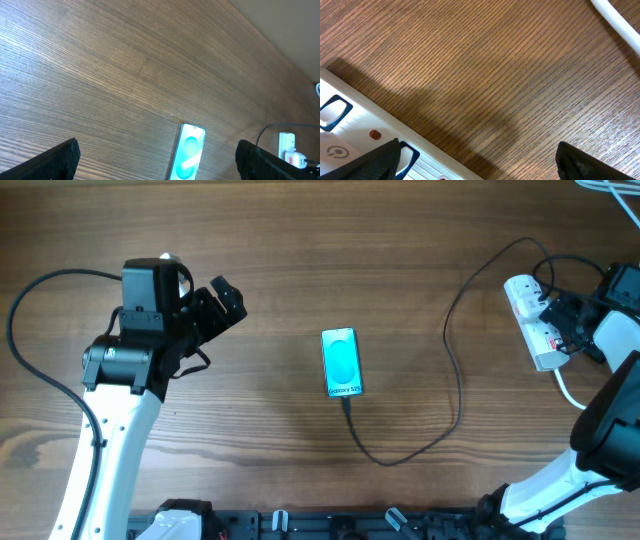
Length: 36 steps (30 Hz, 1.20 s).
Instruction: Plug charger to phone and switch on socket
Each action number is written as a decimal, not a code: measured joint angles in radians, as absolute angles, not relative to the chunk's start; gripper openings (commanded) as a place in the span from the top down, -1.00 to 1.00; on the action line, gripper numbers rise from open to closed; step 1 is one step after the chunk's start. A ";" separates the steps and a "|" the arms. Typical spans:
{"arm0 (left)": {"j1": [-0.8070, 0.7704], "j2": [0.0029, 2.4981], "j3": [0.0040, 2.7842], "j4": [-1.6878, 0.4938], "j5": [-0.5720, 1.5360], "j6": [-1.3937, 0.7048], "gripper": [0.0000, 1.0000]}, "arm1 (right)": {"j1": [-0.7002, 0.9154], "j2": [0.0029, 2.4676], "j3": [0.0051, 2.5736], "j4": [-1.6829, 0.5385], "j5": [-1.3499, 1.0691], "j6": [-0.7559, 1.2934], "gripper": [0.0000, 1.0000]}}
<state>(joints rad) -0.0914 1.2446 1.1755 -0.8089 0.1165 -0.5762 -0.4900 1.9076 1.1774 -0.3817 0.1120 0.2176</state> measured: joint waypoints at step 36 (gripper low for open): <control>-0.091 1.245 1.176 -0.809 0.116 -0.576 -1.00 | -0.498 1.900 1.172 -0.421 0.022 0.218 -1.00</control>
